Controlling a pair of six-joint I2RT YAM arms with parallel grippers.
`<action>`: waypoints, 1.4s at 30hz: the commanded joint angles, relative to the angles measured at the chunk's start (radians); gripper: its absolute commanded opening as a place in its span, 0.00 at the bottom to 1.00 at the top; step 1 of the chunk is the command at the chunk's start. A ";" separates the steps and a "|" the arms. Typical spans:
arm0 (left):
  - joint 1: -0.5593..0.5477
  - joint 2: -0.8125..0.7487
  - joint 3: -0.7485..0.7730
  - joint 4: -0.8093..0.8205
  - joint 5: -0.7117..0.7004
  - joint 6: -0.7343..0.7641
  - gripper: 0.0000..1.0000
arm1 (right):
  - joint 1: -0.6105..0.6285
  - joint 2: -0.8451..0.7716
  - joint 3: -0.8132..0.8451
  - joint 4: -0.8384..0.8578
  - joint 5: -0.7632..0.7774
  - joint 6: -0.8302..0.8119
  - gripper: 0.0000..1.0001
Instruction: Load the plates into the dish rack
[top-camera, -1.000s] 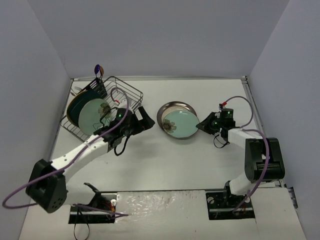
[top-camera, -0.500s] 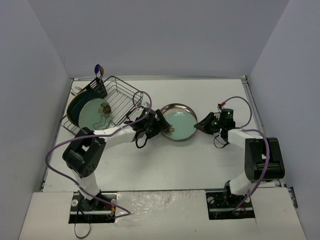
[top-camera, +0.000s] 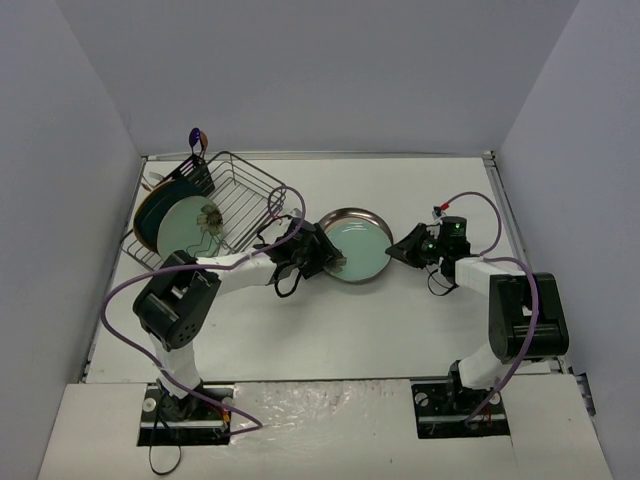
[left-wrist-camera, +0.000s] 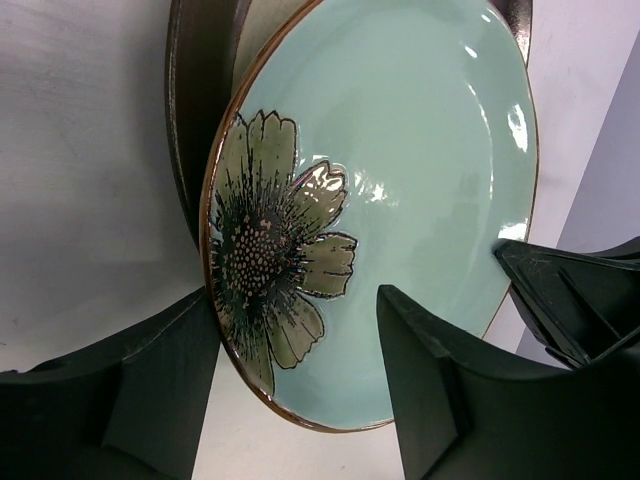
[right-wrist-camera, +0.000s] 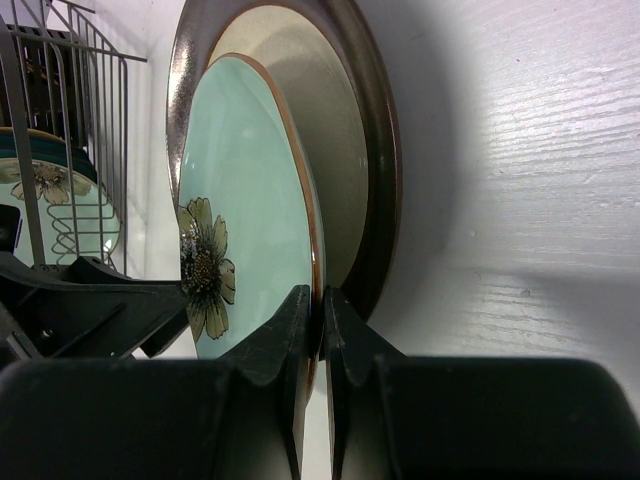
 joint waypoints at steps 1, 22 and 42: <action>-0.007 -0.021 0.017 0.126 0.020 -0.035 0.54 | 0.027 -0.017 0.026 0.108 -0.143 0.034 0.00; -0.005 -0.232 -0.126 0.263 -0.044 -0.028 0.44 | 0.121 -0.032 0.091 0.034 -0.199 -0.045 0.00; -0.006 -0.447 -0.280 0.591 -0.106 0.045 0.08 | 0.189 -0.085 0.072 0.093 -0.239 0.018 0.00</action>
